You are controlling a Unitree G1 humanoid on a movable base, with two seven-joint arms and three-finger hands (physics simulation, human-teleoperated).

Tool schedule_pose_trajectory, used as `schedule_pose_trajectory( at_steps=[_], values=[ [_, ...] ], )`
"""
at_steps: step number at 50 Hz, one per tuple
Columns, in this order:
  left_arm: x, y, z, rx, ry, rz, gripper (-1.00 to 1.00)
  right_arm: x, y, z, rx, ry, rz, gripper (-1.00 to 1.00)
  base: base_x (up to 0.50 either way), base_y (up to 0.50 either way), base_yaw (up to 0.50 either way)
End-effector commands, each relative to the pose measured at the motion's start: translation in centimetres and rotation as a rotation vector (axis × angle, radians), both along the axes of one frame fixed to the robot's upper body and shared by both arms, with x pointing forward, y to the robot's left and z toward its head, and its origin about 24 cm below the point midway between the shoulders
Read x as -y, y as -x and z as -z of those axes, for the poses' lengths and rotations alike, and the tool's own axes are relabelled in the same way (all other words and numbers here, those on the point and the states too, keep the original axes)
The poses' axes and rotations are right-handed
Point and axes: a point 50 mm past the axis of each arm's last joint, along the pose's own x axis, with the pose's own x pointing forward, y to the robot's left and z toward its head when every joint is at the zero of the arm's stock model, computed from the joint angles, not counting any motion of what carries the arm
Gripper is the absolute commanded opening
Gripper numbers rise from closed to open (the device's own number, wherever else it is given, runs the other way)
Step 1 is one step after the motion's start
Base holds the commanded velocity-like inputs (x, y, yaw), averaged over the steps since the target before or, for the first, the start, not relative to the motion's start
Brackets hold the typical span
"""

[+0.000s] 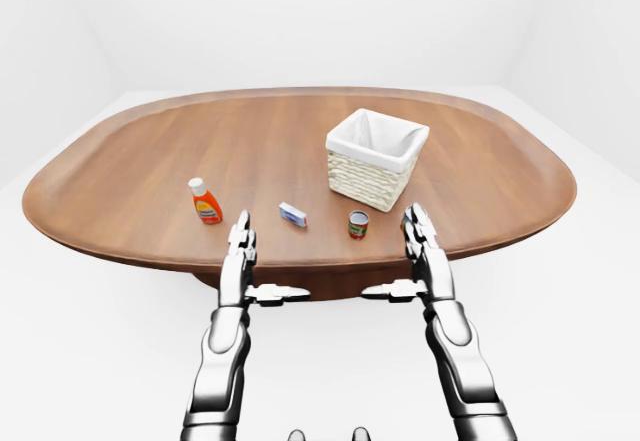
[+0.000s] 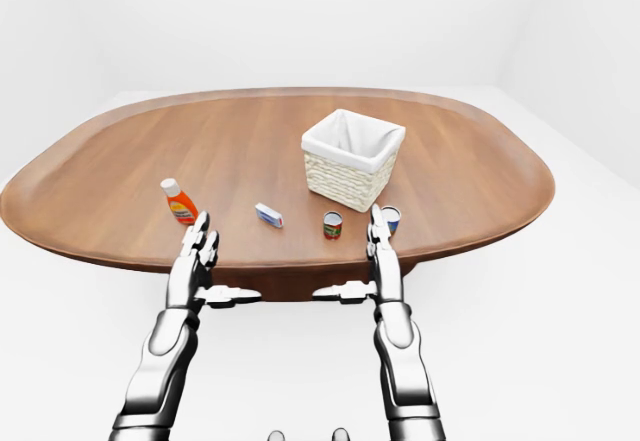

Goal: Pick up the alphabet soup and the cream cheese box, and put them in the basket.

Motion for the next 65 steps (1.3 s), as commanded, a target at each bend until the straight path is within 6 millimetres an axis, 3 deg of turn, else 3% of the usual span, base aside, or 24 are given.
schedule_pose_trajectory(
  at_steps=[1,24,29,46,65],
  values=[
    [-0.6,-0.3,0.5,-0.012,0.027,0.003,1.00,0.2,0.1,-0.6,0.050,0.021,-0.026,1.00,0.00,0.00,0.00],
    [0.0,-0.5,1.1,-0.023,0.026,0.024,1.00,-0.1,-0.1,-0.5,0.058,0.033,-0.049,1.00,0.00,-0.40,0.00],
    [0.1,-0.4,1.2,-0.023,0.026,0.029,1.00,-0.5,-0.3,0.2,0.008,0.052,-0.063,1.00,0.00,0.00,0.00],
    [0.3,0.0,0.8,-0.013,0.009,0.041,1.00,-0.4,0.1,-0.4,0.052,0.086,-0.050,1.00,0.38,0.00,0.00],
    [0.4,0.0,0.7,-0.009,0.005,0.046,1.00,-0.5,0.3,-0.7,0.068,0.117,-0.052,1.00,0.14,0.08,0.00]
  ],
)
